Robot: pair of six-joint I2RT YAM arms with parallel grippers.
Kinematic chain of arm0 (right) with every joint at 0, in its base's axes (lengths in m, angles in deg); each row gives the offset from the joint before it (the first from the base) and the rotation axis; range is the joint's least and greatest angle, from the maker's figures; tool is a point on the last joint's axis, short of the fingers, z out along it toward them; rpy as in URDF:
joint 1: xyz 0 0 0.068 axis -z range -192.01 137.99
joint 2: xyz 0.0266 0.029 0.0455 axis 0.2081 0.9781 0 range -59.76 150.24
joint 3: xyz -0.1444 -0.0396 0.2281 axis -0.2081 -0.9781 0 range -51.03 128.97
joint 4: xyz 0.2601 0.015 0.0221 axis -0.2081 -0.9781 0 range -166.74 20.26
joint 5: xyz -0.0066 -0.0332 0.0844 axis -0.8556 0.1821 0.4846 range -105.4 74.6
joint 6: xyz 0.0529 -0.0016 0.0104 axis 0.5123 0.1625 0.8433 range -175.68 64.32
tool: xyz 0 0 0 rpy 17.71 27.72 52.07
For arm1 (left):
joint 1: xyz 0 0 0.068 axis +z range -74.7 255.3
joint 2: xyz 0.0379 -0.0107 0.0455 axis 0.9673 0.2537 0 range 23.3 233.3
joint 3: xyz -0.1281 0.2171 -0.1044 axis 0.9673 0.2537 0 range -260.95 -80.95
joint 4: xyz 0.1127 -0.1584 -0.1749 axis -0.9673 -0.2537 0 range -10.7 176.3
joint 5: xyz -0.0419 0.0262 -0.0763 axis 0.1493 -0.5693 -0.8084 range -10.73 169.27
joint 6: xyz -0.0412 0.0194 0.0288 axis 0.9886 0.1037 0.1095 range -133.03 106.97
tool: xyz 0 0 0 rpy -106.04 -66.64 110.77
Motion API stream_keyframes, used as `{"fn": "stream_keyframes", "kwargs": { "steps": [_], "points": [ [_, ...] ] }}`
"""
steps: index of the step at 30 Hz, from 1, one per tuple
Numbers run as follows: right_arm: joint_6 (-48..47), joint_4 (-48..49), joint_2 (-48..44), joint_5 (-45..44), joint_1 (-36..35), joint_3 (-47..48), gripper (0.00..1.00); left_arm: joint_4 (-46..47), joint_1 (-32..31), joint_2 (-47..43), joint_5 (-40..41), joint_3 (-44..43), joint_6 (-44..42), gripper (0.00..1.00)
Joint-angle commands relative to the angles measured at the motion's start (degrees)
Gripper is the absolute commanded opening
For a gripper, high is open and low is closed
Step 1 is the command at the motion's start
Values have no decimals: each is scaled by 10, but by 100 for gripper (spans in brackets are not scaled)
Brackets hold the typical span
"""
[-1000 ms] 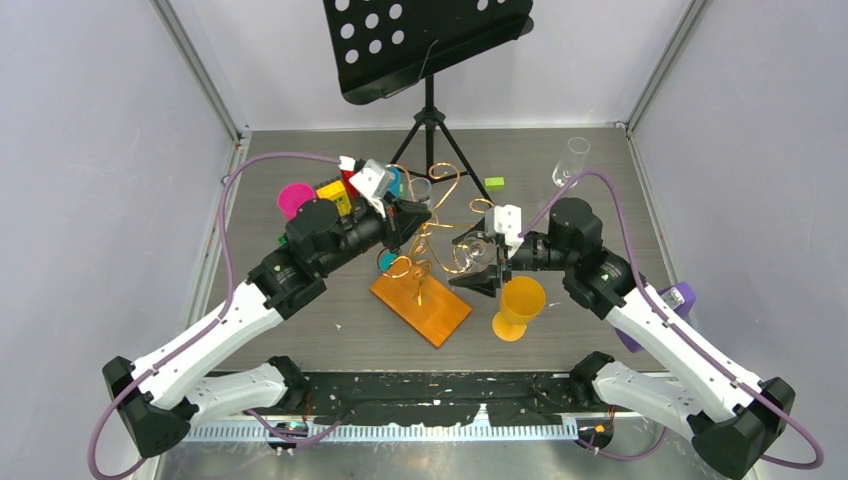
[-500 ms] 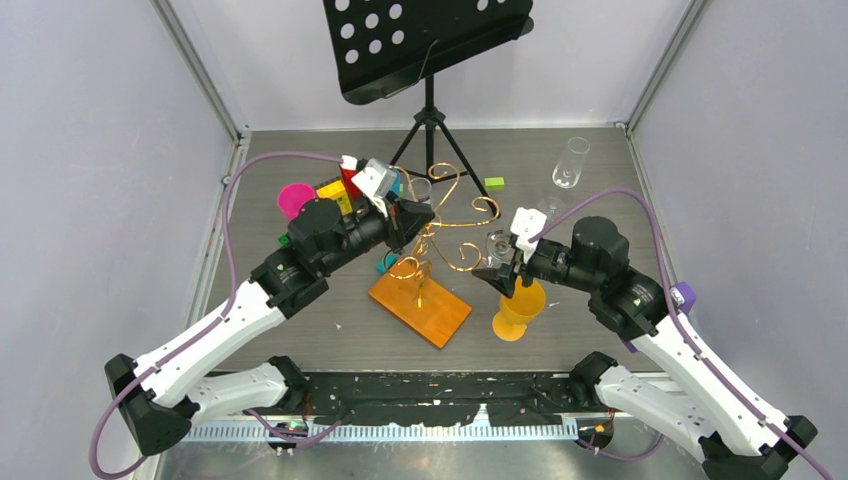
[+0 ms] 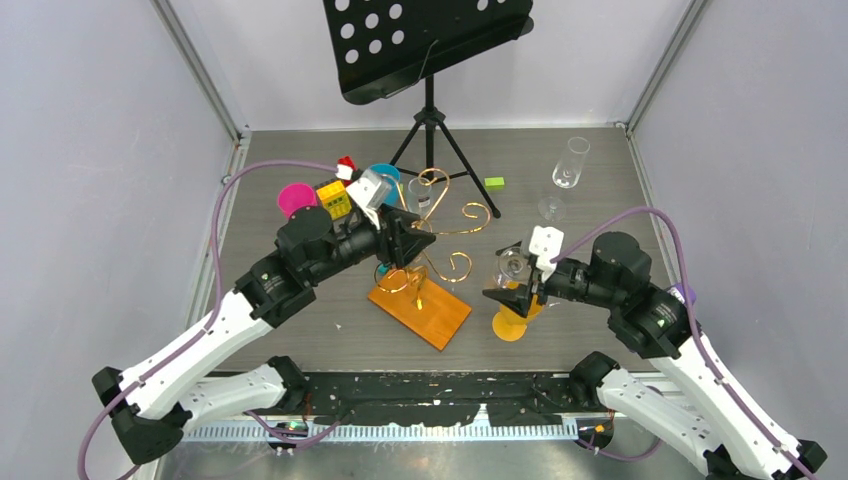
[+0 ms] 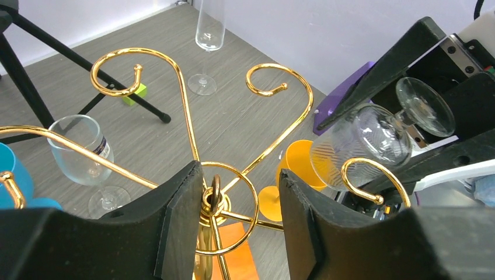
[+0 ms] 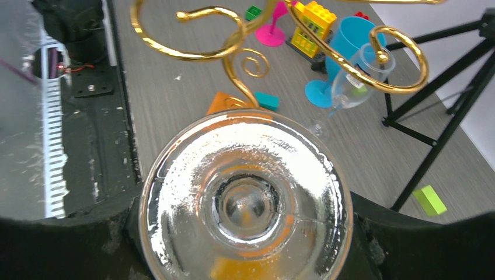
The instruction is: Place the wine glass upside down on the wine glass rack
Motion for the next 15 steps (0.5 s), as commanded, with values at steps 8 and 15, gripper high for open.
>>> {"fn": "stream_keyframes", "kwargs": {
  "steps": [8,15],
  "points": [
    [37,-3,-70,128,-2,-18,5,-26,-3,-49,-3,-13,17,52],
    [55,13,-76,101,-3,-19,5,-32,-3,-73,-85,-73,103,55]
  ]
}}
